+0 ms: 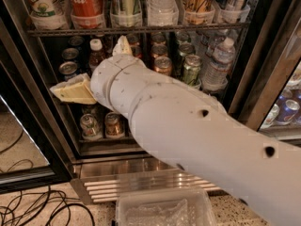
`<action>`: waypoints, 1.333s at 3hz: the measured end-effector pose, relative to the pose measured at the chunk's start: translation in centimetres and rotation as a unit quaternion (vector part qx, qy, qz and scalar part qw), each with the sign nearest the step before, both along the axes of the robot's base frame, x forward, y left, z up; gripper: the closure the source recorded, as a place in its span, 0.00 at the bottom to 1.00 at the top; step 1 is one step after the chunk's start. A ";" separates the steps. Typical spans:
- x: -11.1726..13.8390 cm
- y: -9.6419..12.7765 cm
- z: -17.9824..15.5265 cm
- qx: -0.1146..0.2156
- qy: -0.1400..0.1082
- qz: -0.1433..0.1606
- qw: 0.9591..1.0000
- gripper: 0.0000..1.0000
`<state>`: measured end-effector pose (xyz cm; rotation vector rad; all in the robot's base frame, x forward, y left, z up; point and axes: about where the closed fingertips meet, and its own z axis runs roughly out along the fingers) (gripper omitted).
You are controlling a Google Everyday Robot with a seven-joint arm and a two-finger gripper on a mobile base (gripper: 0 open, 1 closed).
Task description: Pick coke can from top shelf of fridge
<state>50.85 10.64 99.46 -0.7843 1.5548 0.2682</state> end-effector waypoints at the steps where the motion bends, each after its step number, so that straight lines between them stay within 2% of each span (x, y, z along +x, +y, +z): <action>1: 0.4 -0.3 1.1 0.010 -0.018 -0.012 1.000 0.00; 2: 0.4 -0.3 1.1 0.010 -0.018 -0.012 1.000 0.00; 4: 1.3 1.0 2.2 0.033 -0.034 -0.015 0.999 0.00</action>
Offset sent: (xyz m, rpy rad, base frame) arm 0.0041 -0.0031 0.0110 0.0195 -0.0356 -0.0242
